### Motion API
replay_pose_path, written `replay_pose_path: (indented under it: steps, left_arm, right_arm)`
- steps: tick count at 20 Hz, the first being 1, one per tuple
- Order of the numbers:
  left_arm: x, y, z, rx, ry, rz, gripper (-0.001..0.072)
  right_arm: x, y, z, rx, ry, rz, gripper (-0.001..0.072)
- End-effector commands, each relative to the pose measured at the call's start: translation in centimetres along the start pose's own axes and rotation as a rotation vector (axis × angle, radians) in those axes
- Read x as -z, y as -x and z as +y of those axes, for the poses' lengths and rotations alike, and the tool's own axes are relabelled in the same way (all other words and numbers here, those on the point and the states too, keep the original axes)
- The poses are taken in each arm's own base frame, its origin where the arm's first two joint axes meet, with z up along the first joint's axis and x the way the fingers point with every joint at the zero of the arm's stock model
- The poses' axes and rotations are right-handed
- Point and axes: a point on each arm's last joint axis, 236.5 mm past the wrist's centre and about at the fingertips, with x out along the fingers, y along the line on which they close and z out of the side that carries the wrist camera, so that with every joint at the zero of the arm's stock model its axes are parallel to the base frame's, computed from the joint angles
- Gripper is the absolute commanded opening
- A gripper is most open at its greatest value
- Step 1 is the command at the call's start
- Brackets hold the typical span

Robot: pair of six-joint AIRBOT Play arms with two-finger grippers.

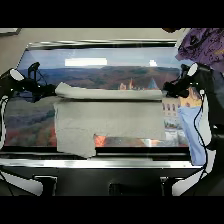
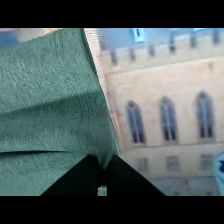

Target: Fold the clothes and pants, and hang the long-sleeved shirts on hangers.

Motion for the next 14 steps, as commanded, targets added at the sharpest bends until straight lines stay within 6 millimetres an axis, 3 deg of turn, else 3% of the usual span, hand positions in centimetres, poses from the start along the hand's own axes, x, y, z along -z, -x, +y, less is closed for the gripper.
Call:
replay_pose_path:
  steps: [1,5,12,13,14]
  left_arm:
    - [2.4,-0.6,-0.1,0.013,0.031,0.104,0.0014]
    - [3.7,-1.2,-0.2,0.022,0.064,0.163,0.0015]
    - [5.2,-2.7,0.0,0.031,0.091,0.233,0.0018]
    - [5.3,-2.9,0.1,0.031,0.104,0.238,0.0041]
    - [5.3,-3.0,0.1,0.03,0.109,0.241,0.0137]
  right_arm:
    - [3.3,-2.0,-0.3,0.047,0.035,0.144,0.0025]
    - [4.1,-3.4,-0.8,0.098,0.051,0.178,0.0025]
    - [5.8,-3.3,-0.3,0.078,0.019,0.252,0.0029]
    - [6.3,-3.2,-0.4,0.081,0.018,0.273,0.0043]
    - [6.7,-3.1,-0.3,0.079,0.017,0.293,0.0146]
